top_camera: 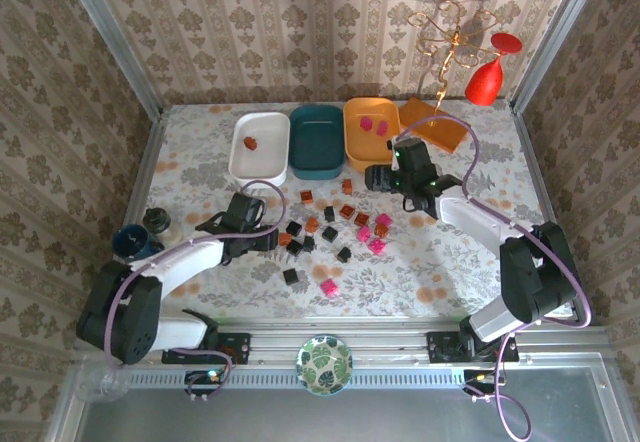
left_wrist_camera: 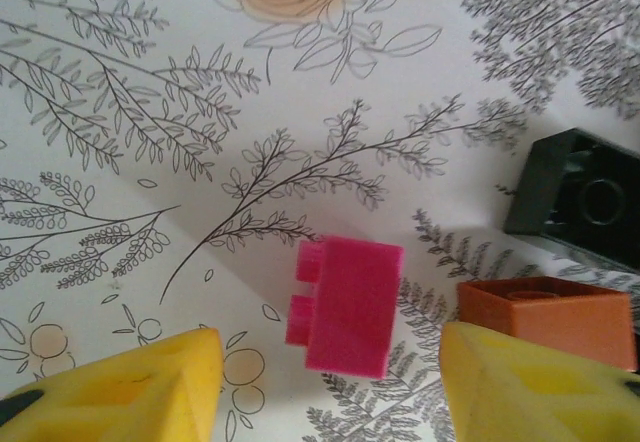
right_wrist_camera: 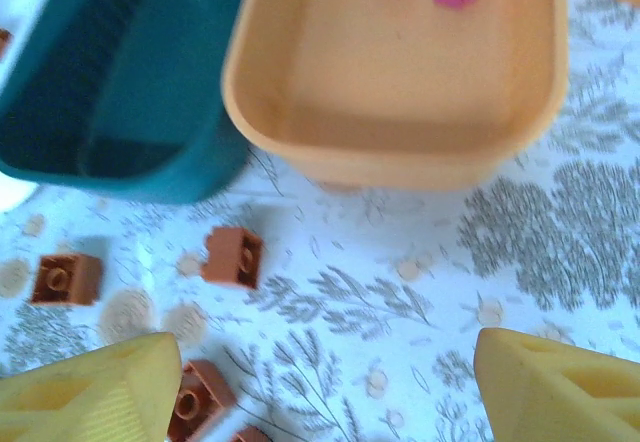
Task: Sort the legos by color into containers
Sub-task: Pick up the lego from the middle-left of the table.
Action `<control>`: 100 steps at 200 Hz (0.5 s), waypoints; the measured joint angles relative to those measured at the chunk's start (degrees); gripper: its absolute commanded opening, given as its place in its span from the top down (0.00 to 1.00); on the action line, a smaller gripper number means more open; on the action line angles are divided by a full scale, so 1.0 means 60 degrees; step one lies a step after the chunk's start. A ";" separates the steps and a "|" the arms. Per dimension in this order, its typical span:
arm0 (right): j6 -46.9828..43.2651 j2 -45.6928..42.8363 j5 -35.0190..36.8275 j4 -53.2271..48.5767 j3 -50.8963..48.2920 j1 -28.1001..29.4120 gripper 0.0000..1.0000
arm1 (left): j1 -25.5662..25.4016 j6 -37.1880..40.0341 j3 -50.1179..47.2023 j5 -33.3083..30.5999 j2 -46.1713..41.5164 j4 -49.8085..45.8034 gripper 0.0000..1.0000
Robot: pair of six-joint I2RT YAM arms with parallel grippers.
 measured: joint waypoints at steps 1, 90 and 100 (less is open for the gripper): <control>0.0000 -0.0004 0.0000 0.0004 -0.0018 -0.0007 0.21 | 0.0004 0.0004 0.0004 0.0000 0.0011 0.0000 0.42; 0.0426 -0.1406 -0.0831 0.0408 -0.1246 0.0040 0.20 | 0.0142 0.0302 0.0739 0.0055 0.1785 0.0430 0.62; 0.0459 -0.1592 -0.0863 0.0404 -0.1410 0.0055 0.20 | 0.0149 0.0313 0.0827 -0.0004 0.1865 0.0357 0.66</control>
